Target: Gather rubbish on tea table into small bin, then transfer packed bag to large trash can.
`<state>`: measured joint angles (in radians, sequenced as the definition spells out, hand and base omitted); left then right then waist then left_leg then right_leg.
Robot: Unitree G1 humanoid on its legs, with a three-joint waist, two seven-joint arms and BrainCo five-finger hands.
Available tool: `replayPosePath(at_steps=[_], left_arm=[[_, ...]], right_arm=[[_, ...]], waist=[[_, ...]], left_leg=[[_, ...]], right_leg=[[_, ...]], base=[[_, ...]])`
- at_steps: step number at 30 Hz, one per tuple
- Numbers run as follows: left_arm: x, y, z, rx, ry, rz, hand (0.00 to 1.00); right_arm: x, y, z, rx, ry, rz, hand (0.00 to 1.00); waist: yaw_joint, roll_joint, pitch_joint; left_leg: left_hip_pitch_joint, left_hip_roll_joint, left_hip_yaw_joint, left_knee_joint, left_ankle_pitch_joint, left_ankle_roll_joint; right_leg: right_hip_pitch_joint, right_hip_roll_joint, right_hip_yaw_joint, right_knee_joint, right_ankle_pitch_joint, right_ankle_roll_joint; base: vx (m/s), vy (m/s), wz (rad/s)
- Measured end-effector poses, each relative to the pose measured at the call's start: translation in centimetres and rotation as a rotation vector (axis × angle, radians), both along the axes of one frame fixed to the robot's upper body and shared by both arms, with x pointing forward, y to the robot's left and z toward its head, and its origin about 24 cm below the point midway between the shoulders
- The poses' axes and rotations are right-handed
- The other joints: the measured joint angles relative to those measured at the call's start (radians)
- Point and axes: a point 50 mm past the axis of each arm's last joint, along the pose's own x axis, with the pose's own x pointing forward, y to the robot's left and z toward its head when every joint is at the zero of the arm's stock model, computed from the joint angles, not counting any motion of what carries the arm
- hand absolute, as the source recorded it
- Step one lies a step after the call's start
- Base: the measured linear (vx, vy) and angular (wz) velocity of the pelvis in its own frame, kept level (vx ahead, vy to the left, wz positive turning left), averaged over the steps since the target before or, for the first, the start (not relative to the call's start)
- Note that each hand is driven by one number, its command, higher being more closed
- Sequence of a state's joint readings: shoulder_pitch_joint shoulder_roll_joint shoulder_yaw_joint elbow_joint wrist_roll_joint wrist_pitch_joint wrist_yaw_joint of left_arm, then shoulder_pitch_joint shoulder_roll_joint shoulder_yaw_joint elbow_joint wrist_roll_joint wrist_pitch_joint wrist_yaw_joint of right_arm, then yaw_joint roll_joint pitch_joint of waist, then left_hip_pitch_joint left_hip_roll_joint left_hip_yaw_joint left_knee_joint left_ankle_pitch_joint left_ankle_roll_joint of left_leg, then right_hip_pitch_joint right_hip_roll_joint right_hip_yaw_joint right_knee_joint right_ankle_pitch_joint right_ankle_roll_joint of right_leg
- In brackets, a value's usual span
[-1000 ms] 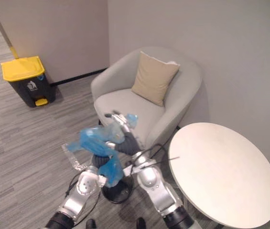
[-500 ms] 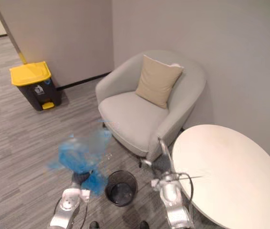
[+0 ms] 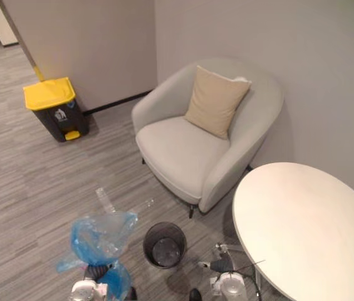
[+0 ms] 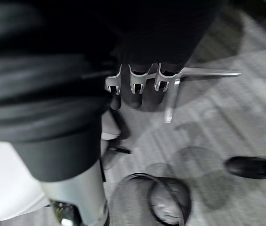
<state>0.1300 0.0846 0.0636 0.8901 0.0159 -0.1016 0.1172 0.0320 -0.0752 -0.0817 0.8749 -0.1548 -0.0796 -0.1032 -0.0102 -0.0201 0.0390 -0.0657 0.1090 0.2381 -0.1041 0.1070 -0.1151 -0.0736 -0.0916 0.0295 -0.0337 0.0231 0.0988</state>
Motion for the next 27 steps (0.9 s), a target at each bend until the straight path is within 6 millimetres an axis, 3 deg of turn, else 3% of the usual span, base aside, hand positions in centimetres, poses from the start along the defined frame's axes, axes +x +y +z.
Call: replayPosePath(at_steps=[3, 6, 7, 9, 10, 12, 13, 14, 15, 16, 17, 19, 21, 23, 24, 27], left_arm=[[0.3, 0.0, 0.0, -0.012, -0.005, 0.007, 1.00], [1.8, 0.0, 0.5, -0.015, -0.046, 0.006, 1.00], [2.3, 0.0, 0.8, -0.012, -0.070, 0.006, 1.00], [2.7, -0.1, 1.0, -0.015, -0.082, 0.008, 1.00], [2.3, 0.1, 1.0, -0.011, -0.083, 0.013, 1.00], [1.7, 0.4, 1.0, -0.005, -0.081, 0.035, 1.00], [1.7, 0.3, 1.0, -0.006, -0.081, 0.046, 1.00], [2.0, -0.6, 0.8, -0.026, -0.080, 0.050, 1.00], [2.0, -1.0, 0.8, -0.036, -0.081, 0.049, 1.00], [2.0, -2.5, 0.6, -0.074, -0.073, 0.036, 1.00], [2.0, -2.8, 0.5, -0.080, -0.073, 0.034, 1.00], [2.4, -3.0, 0.7, -0.082, -0.082, 0.023, 1.00], [2.7, -3.3, 0.7, -0.084, -0.086, 0.005, 1.00], [2.7, -3.8, 0.7, -0.092, -0.084, -0.009, 1.00], [2.8, -4.0, 0.7, -0.093, -0.086, -0.019, 1.00], [2.8, -4.1, 0.4, -0.091, -0.064, -0.039, 1.00]], right_arm=[[0.9, 0.1, 0.3, -0.011, -0.011, -0.010, 0.00], [1.1, 0.1, 0.3, -0.020, -0.014, -0.013, 0.00], [1.1, 0.3, 0.4, -0.018, -0.017, -0.007, 0.00], [0.6, 0.5, 0.1, -0.012, -0.001, -0.010, 0.00], [0.4, 0.8, -0.1, -0.009, 0.012, -0.001, 0.00], [0.7, 1.1, 0.1, -0.008, -0.002, 0.012, 0.00], [1.5, 1.3, 0.5, -0.010, -0.028, 0.021, 0.00], [2.9, 0.8, 1.3, -0.033, -0.074, 0.021, 0.00], [3.2, 0.6, 1.5, -0.041, -0.088, 0.019, 0.00], [3.4, 0.0, 1.8, -0.061, -0.098, 0.005, 0.00], [2.9, -0.2, 1.5, -0.062, -0.084, -0.012, 0.00], [2.6, 0.1, 1.3, -0.054, -0.078, -0.024, 0.00], [2.4, -0.3, 1.3, -0.062, -0.074, -0.038, 0.00], [1.8, -0.8, 1.1, -0.083, -0.062, -0.051, 0.00], [1.7, -0.9, 1.1, -0.085, -0.058, -0.058, 0.00], [1.1, -1.0, 0.6, -0.077, -0.027, -0.080, 0.00]], waist=[[0.012, -0.005, 0.041], [0.015, -0.010, 0.055], [0.015, -0.009, 0.058], [0.012, -0.001, 0.064], [0.017, -0.005, 0.062], [0.031, -0.017, 0.051], [0.059, -0.023, 0.045], [0.074, 0.019, 0.060], [0.073, 0.035, 0.069], [0.067, 0.075, 0.086], [0.064, 0.089, 0.081], [0.060, 0.065, 0.092], [0.052, 0.048, 0.095], [0.042, 0.046, 0.088], [0.039, 0.046, 0.088], [0.031, 0.046, 0.090]], left_leg=[[-0.007, 0.002, 0.023, 0.002, 0.003, 0.005], [-0.069, -0.001, 0.024, 0.090, -0.038, 0.036], [-0.084, 0.003, 0.024, 0.111, -0.047, 0.049], [-0.091, -0.003, 0.001, 0.130, -0.045, 0.050], [-0.101, -0.010, -0.029, 0.150, -0.037, 0.042], [-0.130, -0.013, -0.042, 0.176, -0.031, 0.032], [-0.179, -0.004, -0.052, 0.201, -0.020, 0.019], [-0.229, 0.025, -0.080, 0.204, 0.006, 0.022], [-0.241, 0.031, -0.095, 0.200, 0.015, 0.028], [-0.250, 0.047, -0.122, 0.160, 0.035, 0.042], [-0.246, 0.061, -0.108, 0.112, 0.001, 0.029], [-0.252, 0.059, -0.058, 0.123, -0.035, 0.037], [-0.248, 0.034, -0.030, 0.231, -0.040, 0.036], [-0.224, 0.027, 0.001, 0.347, -0.076, 0.034], [-0.196, 0.035, 0.023, 0.368, -0.127, 0.039], [-0.148, 0.029, 0.079, 0.287, -0.142, 0.036]], right_leg=[[-0.039, 0.002, 0.014, 0.051, -0.004, 0.002], [-0.103, -0.009, 0.015, 0.143, -0.015, 0.000], [-0.109, -0.019, 0.013, 0.188, -0.063, 0.022], [-0.158, -0.028, 0.004, 0.421, -0.178, 0.008], [-0.154, -0.024, 0.008, 0.598, -0.265, 0.034], [-0.149, -0.016, 0.028, 0.602, -0.306, 0.013], [-0.152, -0.007, 0.030, 0.512, -0.338, -0.019], [-0.155, 0.028, -0.010, 0.456, -0.317, -0.052], [-0.153, 0.037, -0.025, 0.441, -0.311, -0.060], [-0.160, 0.057, -0.074, 0.441, -0.298, -0.075], [-0.151, 0.060, -0.115, 0.422, -0.285, -0.089], [-0.144, 0.029, -0.164, 0.381, -0.252, -0.116], [-0.139, -0.008, -0.200, 0.360, -0.232, -0.119], [-0.138, -0.033, -0.248, 0.338, -0.207, -0.115], [-0.139, -0.041, -0.277, 0.322, -0.193, -0.110], [-0.113, -0.052, -0.341, 0.278, -0.161, -0.076]], base=[[-0.03, 0.007, -0.19], [-0.04, 0.016, 0.00], [-0.06, 0.016, 0.23], [-0.05, -0.041, 0.58], [-0.05, -0.107, 0.68], [-0.07, -0.179, 0.39], [-0.12, -0.222, 0.18], [-0.14, -0.164, 0.23], [-0.23, -0.144, 0.59], [-0.22, -0.155, 0.91], [-0.20, -0.149, 0.93], [-0.13, -0.100, 0.84], [-0.07, -0.080, 0.77], [-0.07, -0.010, 0.72], [-0.09, 0.093, 0.85], [-0.09, 0.131, 0.69]])
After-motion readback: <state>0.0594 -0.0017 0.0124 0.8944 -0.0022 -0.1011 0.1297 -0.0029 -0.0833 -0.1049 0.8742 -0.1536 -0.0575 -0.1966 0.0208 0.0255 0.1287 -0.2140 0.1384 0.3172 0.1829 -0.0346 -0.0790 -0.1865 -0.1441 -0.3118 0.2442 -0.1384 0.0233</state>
